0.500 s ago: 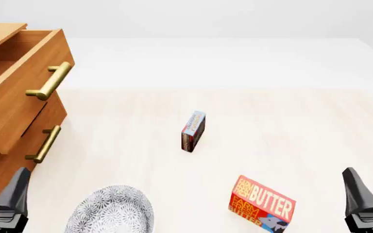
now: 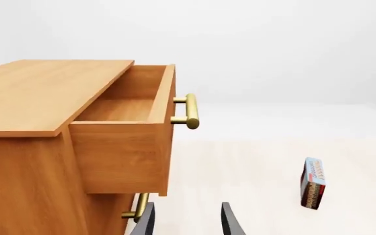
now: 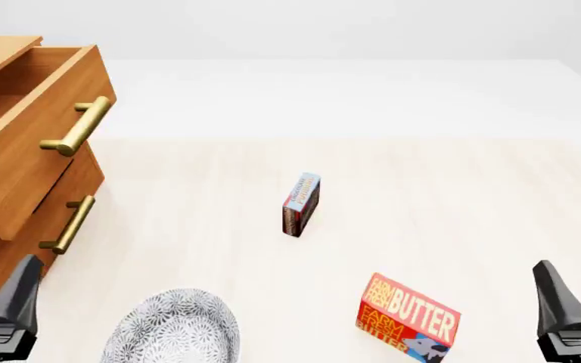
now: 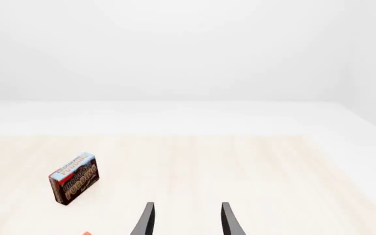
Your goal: Put the chocolate pudding in the top drawer of the cabinet and close it.
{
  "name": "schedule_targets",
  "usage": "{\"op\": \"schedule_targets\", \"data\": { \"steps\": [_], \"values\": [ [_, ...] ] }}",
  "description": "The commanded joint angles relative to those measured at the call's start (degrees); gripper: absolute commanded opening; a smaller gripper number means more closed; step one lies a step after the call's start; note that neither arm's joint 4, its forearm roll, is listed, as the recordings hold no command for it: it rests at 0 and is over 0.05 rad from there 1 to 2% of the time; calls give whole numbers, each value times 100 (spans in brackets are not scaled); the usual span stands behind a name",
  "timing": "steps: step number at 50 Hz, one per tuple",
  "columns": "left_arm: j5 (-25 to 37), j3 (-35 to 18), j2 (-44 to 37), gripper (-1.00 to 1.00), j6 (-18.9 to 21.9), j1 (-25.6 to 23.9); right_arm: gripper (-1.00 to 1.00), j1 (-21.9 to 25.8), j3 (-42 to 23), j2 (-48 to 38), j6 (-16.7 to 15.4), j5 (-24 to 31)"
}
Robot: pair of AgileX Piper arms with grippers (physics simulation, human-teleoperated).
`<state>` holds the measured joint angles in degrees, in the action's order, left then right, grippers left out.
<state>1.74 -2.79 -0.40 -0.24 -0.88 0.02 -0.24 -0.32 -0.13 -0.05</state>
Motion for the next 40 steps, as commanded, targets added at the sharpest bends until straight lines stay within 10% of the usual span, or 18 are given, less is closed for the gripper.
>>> {"op": "schedule_targets", "data": {
  "steps": [1,22,40],
  "values": [
    [553,-769,24,100,-109,-102,100,0,1,-4,-1,-5],
    [1735,-3292,-1366,100,-28,-451,100,1,0,-19,-3,-21],
    [2058,-4430,-2620,100,16,-425,100,1,-2,-10,-1,-10]
  ]
}}
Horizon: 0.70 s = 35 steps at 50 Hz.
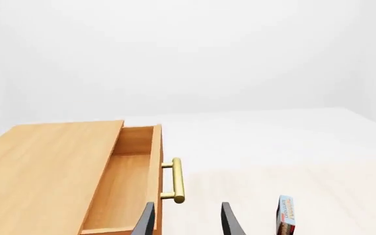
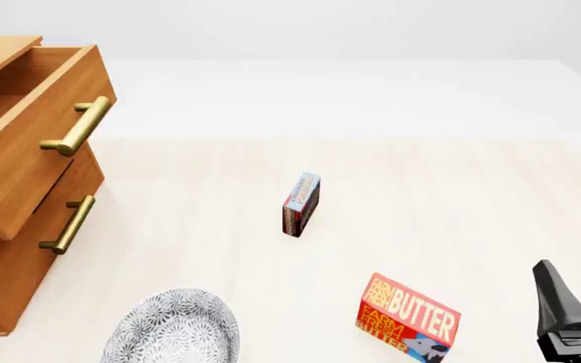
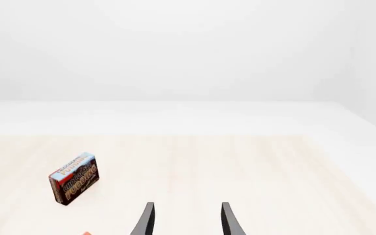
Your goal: Put the chocolate pudding in the top drawer of the cabinet and close it.
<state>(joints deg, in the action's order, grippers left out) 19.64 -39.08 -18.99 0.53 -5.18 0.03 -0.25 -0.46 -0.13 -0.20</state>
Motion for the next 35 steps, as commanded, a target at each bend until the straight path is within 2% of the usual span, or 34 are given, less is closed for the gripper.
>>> {"op": "schedule_targets", "data": {
  "steps": [1,5,7,13,14,17,21,23,25,30,31,33,35],
  "values": [
    [276,-839,-814,100,-78,5,100,0,-1,5,0,5],
    [425,-1058,-1012,100,-65,33,100,1,-2,8,-1,9],
    [586,-1346,-1269,100,-231,52,100,1,-2,10,0,12],
    [789,-1687,-1610,100,-310,10,100,1,-1,14,0,15],
    [859,-1769,-1705,100,-452,29,100,1,-1,15,0,16],
    [1005,-2011,-1883,100,-370,53,100,1,-1,17,0,17],
    [1238,-2267,-2160,100,-560,28,100,1,1,16,0,14],
    [1354,-2419,-2269,100,-477,29,100,1,2,18,0,15],
    [1568,-2594,-2503,100,-546,-129,100,1,2,17,0,15],
    [1722,-2788,-2707,100,-610,-129,100,1,3,18,0,15],
    [1927,-3135,-2899,100,-649,-117,100,1,3,18,0,15],
    [1889,-2975,-2868,100,-676,-137,100,1,3,19,0,16],
    [1971,-3034,-2917,100,-732,-56,100,1,2,19,0,16]
  ]
}}
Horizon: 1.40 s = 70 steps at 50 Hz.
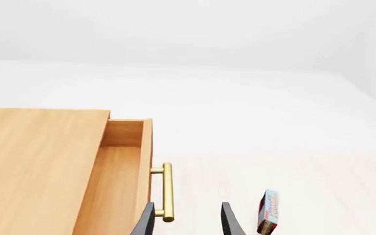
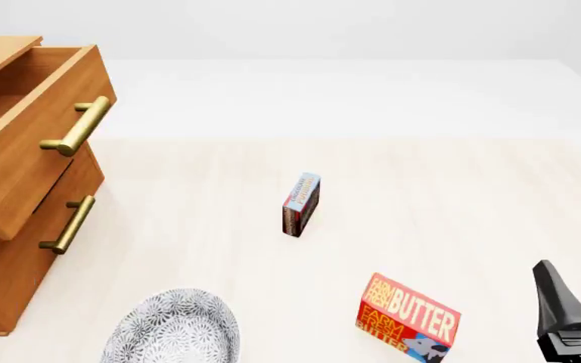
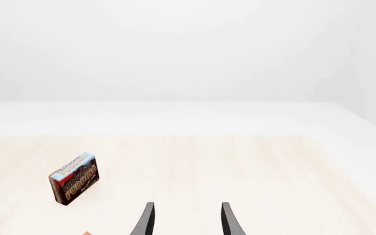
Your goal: Put the chocolate pudding in the top drawer of the cabinet and close it.
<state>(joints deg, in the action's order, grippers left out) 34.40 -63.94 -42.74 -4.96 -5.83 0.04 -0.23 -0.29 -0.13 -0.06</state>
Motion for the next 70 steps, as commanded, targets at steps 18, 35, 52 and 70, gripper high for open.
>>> {"op": "schedule_targets", "data": {
  "steps": [18,35,52,70],
  "values": [
    [1413,-1193,-1414,100,296,601,100,0,1,2,1,0],
    [1289,-1198,-1884,100,513,626,100,0,1,2,-1,1],
    [1471,-1162,-2165,100,651,819,100,0,1,2,1,1],
    [1425,-870,-2170,100,722,898,100,1,1,2,-1,1]
  ]
}}
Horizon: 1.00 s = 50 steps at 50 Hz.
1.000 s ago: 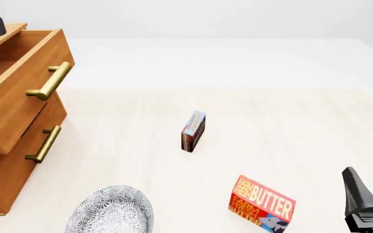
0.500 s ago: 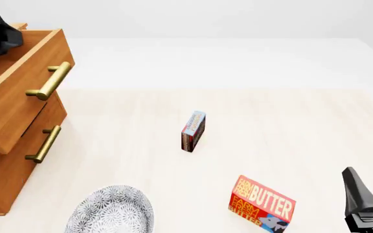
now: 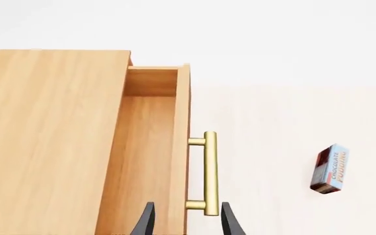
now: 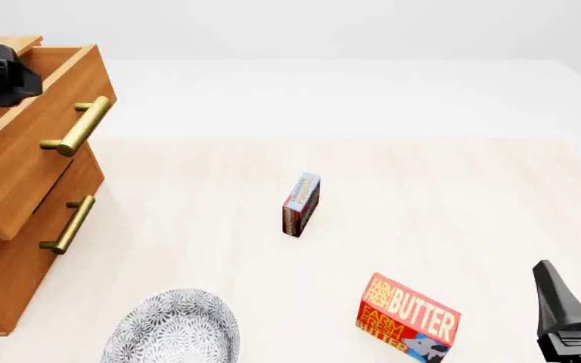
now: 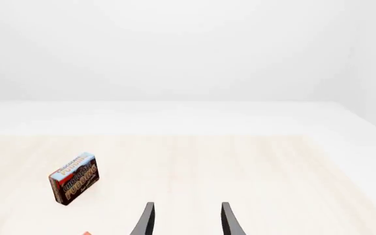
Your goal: Put the chocolate pudding in the top drawer of the cabinet and close it.
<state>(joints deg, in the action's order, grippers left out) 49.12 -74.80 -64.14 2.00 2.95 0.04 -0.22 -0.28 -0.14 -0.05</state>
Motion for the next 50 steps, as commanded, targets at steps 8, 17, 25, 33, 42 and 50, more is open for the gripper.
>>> {"op": "schedule_targets", "data": {
  "steps": [8,17,25,33,42,50],
  "values": [
    [62,278,23,100,-40,-68,100,0,0,0,-1,0],
    [92,503,115,100,-149,-168,100,1,0,0,-1,0],
    [19,722,164,100,-235,-165,100,0,0,1,0,-1],
    [2,801,164,100,-270,-176,100,1,0,0,-1,0],
    [-42,930,211,100,-282,-104,100,1,0,0,0,0],
    [-104,1044,212,100,-295,-97,100,0,0,0,1,0]
  ]
}}
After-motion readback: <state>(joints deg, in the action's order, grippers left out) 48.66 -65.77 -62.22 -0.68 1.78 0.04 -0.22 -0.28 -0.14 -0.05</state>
